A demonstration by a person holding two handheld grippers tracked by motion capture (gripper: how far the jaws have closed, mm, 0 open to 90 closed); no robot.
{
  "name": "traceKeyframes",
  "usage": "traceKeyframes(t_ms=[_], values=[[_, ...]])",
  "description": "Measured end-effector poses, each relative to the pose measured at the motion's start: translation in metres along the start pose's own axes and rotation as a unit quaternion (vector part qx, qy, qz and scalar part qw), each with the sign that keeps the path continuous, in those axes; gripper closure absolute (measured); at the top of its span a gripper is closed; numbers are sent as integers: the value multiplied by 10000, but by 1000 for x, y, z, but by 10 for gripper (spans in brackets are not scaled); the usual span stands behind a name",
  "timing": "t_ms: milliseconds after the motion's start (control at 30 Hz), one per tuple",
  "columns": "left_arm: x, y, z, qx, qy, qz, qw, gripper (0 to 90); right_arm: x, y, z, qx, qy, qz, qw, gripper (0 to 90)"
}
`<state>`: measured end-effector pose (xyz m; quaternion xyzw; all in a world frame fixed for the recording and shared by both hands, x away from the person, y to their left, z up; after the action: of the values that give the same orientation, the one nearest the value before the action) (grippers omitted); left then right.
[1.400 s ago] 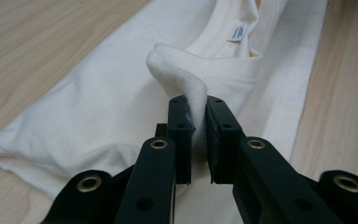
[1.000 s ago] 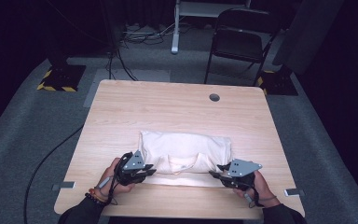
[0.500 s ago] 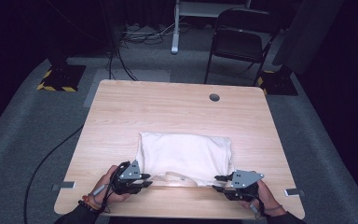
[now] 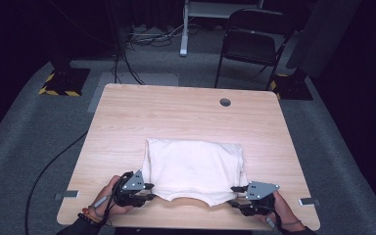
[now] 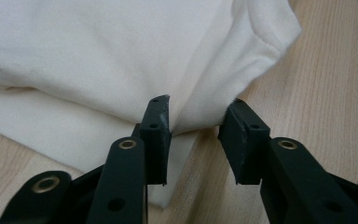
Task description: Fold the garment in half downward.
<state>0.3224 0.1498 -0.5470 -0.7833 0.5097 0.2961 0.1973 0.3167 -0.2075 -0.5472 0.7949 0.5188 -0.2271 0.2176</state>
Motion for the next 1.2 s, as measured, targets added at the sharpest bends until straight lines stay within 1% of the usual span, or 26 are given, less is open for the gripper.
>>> traceKeyframes(t_ms=[33, 67, 100, 133, 200, 233, 267, 300, 367, 400, 467, 533, 600, 633, 667, 700, 767, 833, 933, 1067, 1133, 1200], values=[[0, 0, 1, 10, 20, -25, 10000, 561, -2, 0, 1, 26, 21, 8, 10000, 453], [-1, 0, 2, -51, 25, -21, 10000, 561, -2, 0, 1, 26, 21, 8, 10000, 453], [-2, 1, 2, -69, 74, 35, 9999, 543, -4, 0, 1, 64, 59, 36, 10000, 428], [-3, 1, 3, -97, 74, 49, 9999, 534, -6, 1, 1, 116, 91, 74, 9999, 424], [-5, 1, 4, -119, 82, 3, 9999, 503, -9, 1, 1, 132, 122, 100, 9998, 392], [-6, 1, 4, -156, 116, 25, 9998, 502, -9, 2, 0, 156, 135, 122, 9997, 386], [-7, 1, 4, -179, 132, -27, 9997, 488, -10, 3, 0, 182, 142, 151, 9996, 372], [-7, 1, 4, -193, 151, -28, 9997, 463, -10, 3, 0, 183, 132, 165, 9996, 346], [-9, 2, 5, -169, 148, 3, 9997, 447, -10, 4, 0, 232, 123, 218, 9994, 302], [-9, 2, 5, -166, 142, -46, 9998, 409, -10, 4, 1, 261, 123, 244, 9993, 282], [-11, 2, 5, -286, 221, -107, 9993, 324, -10, 6, 1, 306, 98, 312, 9990, 237], [-11, 2, 5, -332, 212, -155, 9991, 236, -11, 7, 1, 330, 92, 360, 9988, 204], [-9, 4, 5, -342, 226, -31, 9992, 185, -11, 8, 2, 361, 55, 414, 9985, 170], [-8, 4, 5, -368, 273, -20, 9989, 164, -11, 9, 2, 395, 27, 502, 9980, 115], [-7, 3, 5, -460, 352, -78, 9983, 130, -11, 10, 2, 395, 23, 598, 9974, 90], [-6, 3, 4, -524, 363, -58, 9979, 87, -11, 11, 2, 443, 41, 626, 9970, 90], [-5, 2, 2, -534, 392, -170, 9977, 72, -12, 12, 1, 528, 105, 646, 9965, 57], [-5, 1, -1, -527, 453, -226, 9973, 54, -12, 13, -1, 546, 115, 674, 9962, 51], [-3, 2, -10, -409, 481, -324, 9975, 44, -10, 14, -5, 548, 94, 694, 9960, 44], [5, 2, -22, -289, 485, -328, 9979, 43, -4, 13, -10, 496, 15, 638, 9967, 45], [9, 0, -27, -329, 511, -286, 9977, 43, 0, 13, -12, 502, 0, 565, 9971, 48], [12, -2, -32, -334, 576, -244, 9975, 47, 3, 14, -12, 494, -49, 592, 9970, 49]])
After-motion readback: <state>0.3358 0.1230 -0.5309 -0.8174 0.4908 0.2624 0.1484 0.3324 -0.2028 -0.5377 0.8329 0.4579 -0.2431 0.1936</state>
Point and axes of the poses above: each handheld gripper's, and its own axes: x roughly forward along the jaws, z roughly out of its underside, y roughly to its right, the point moved 6 cm from there along x, roughly forward along the jaws, and after that the axes turned 5 degrees about y, right-handed, at the moved point
